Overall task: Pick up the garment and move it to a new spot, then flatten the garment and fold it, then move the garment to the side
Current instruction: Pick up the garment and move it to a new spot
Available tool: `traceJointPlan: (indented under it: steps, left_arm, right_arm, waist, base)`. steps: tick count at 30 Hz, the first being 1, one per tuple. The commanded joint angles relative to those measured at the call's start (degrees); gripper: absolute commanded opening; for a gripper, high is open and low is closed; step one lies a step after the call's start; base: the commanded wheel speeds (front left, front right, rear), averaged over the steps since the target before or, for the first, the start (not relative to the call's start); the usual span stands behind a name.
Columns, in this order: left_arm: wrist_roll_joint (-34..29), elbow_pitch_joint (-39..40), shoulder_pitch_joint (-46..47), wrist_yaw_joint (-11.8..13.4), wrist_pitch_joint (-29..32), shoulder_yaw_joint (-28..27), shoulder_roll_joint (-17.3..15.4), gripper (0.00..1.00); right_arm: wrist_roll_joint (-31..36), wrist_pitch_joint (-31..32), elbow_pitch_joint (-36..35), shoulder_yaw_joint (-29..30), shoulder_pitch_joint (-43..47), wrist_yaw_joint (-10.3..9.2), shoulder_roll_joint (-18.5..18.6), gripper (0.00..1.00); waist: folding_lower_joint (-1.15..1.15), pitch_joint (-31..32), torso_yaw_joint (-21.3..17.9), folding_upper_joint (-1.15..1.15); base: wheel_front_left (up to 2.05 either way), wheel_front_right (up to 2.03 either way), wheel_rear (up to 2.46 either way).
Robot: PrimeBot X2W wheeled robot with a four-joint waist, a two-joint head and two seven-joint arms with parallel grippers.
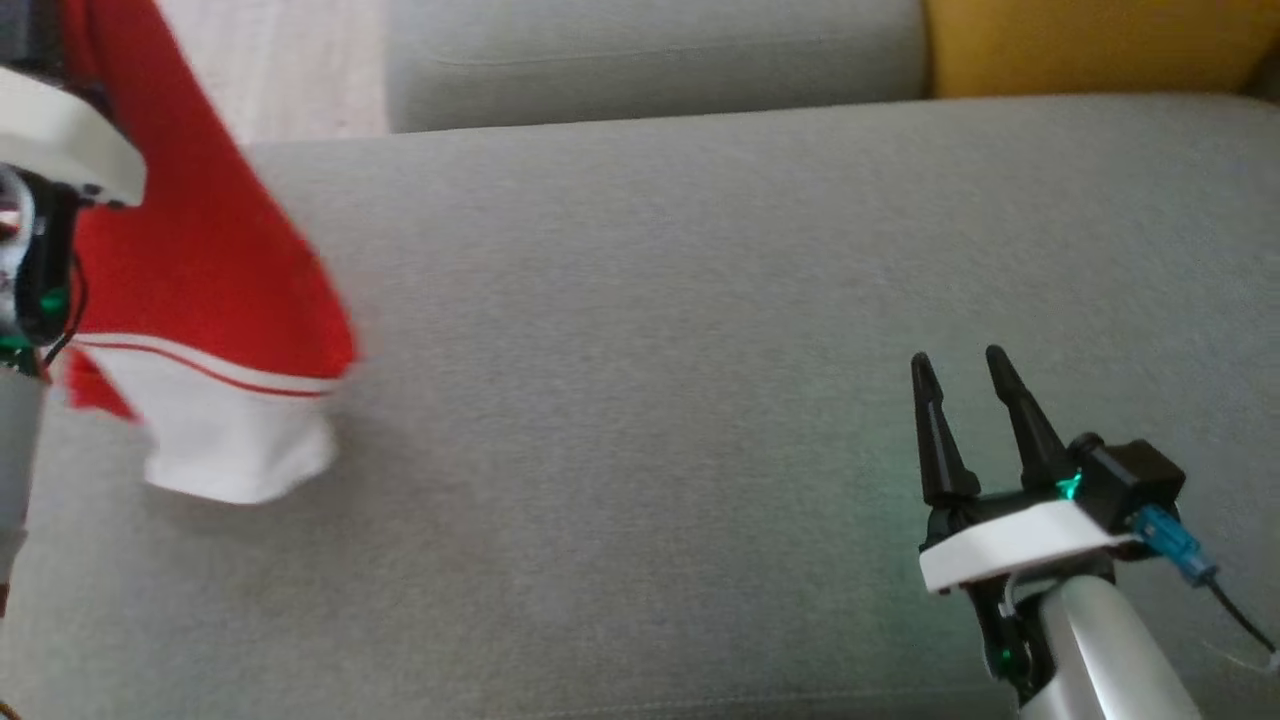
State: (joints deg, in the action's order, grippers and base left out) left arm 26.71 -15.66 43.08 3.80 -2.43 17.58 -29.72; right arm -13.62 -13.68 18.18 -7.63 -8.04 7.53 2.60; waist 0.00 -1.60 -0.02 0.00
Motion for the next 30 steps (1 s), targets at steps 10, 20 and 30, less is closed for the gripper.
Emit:
traceJointPlan:
  steps: [10,20,30]
  left_arm:
    - [-0.59,11.33,5.95,0.99,4.49,1.65,0.55,0.0]
    - [-1.34,9.26,12.0,0.89,6.43,10.86,12.68,0.0]
    - [-0.35,-0.7,13.65,-1.19,1.94,12.49,16.29,0.0]
  right_arm:
    - [-0.43,-0.98,-3.81,-1.58,-6.11,-0.04,0.28,1.0]
    - [-2.31,-1.18,-5.38,-3.81,-8.95,-0.04,0.28,1.0]
    - [-3.61,-1.29,-6.21,-3.65,-9.96,-0.04,0.28,1.0]
  waist:
    - [0.0,-2.87,-9.8,0.0]
    - [0.0,-5.7,-18.63,0.0]
    - [0.0,-8.97,-20.92,0.0]
  base:
    - [0.0,0.0,0.0]
    - [0.0,0.0,0.0]
    - [0.0,0.0,0.0]
